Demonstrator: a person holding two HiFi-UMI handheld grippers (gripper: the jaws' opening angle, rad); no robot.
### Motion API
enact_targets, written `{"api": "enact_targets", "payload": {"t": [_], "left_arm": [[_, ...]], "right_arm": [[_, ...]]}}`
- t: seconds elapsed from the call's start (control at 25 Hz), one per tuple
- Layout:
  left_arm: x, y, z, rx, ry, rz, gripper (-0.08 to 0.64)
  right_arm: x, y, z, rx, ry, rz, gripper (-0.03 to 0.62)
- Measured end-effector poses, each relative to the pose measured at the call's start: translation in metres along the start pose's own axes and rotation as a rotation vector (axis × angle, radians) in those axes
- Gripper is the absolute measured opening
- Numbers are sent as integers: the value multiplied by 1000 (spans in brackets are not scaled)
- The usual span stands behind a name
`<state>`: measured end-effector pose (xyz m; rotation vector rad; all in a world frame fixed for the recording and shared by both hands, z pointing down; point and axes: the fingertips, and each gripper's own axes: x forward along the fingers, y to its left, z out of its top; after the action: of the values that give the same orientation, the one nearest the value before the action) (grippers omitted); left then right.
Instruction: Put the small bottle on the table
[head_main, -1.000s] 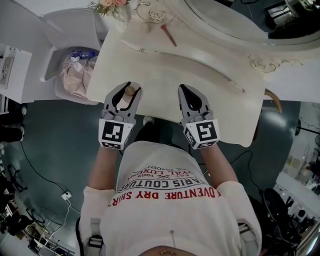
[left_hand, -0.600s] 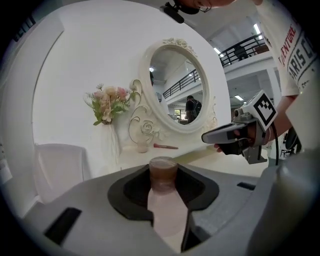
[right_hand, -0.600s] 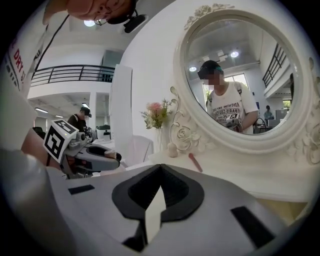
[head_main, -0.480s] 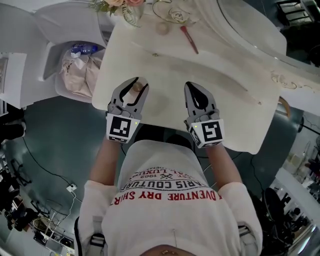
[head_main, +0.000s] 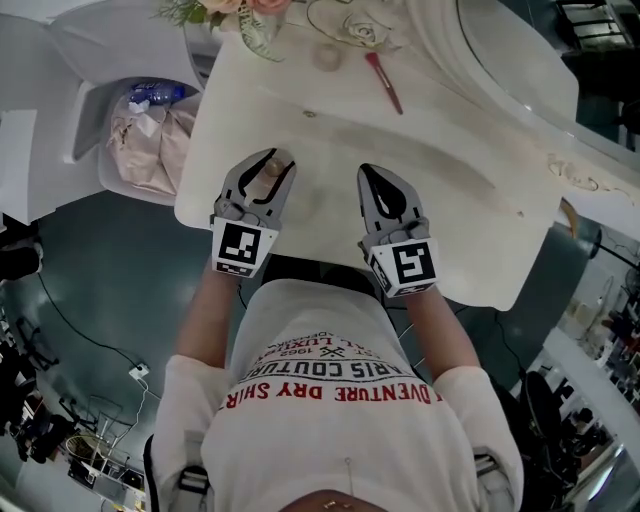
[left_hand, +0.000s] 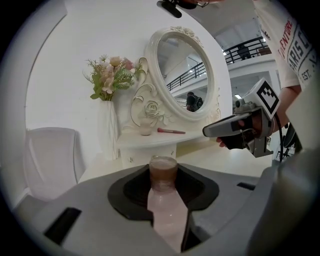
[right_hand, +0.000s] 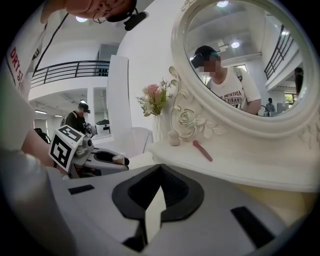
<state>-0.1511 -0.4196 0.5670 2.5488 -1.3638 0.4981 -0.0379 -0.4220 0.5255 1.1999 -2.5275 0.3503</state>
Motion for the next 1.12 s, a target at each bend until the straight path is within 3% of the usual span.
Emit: {"api": "enact_targets", "payload": {"t": [0.4, 0.68, 0.76, 0.88, 1.12], "left_arm": [[1, 3, -2, 2, -64, -3, 141], [0, 2, -4, 19, -46, -1, 141], [-3, 0, 4, 32, -55, -2, 142], [-12, -6, 26, 50, -98, 10, 213], [-40, -29, 76, 104, -152, 35, 212]], "right_arm": [[1, -1, -10, 9, 29, -12, -2], [-10, 0, -3, 9, 5, -29, -2], [-18, 0, 2, 7, -5, -35, -2], [-34, 0, 8, 9, -23, -49, -2], [-74, -3, 27, 8, -80, -89, -2]]}}
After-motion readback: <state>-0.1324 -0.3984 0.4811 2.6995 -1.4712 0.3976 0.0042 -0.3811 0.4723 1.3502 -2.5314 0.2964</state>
